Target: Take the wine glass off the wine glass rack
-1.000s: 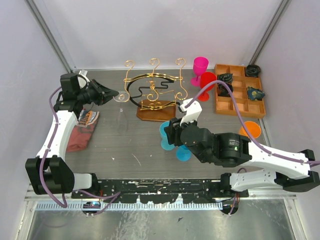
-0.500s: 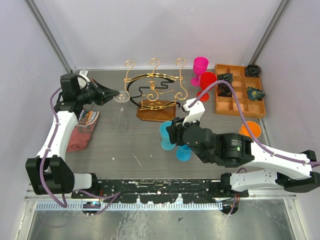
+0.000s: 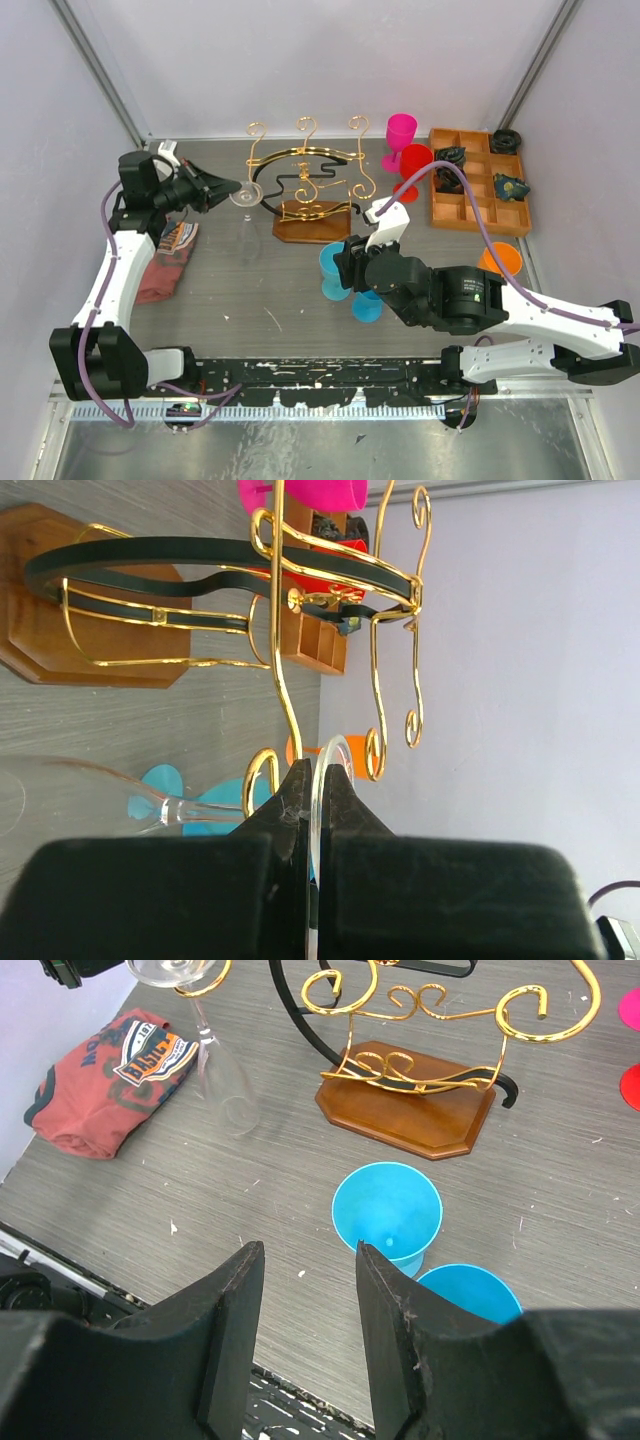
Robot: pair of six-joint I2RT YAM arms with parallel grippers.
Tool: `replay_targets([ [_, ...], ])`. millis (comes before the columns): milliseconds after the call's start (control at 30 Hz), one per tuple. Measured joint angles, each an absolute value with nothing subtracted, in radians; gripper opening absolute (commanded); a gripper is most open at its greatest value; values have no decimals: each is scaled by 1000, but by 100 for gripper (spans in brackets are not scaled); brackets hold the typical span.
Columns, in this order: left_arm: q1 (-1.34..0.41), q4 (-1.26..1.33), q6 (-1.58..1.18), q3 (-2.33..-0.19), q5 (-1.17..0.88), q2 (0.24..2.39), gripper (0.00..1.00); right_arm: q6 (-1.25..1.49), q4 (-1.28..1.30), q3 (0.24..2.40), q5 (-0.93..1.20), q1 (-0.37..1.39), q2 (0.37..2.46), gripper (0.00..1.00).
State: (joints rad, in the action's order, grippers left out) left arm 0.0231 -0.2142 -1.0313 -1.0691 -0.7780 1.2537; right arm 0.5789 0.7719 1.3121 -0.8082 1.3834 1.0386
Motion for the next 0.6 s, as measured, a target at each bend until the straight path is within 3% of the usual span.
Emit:
replay_targets([
  [600, -2, -130, -1061, -1147, -765, 1407, 0, 579, 783, 1312, -812, 1381, 1041, 47],
])
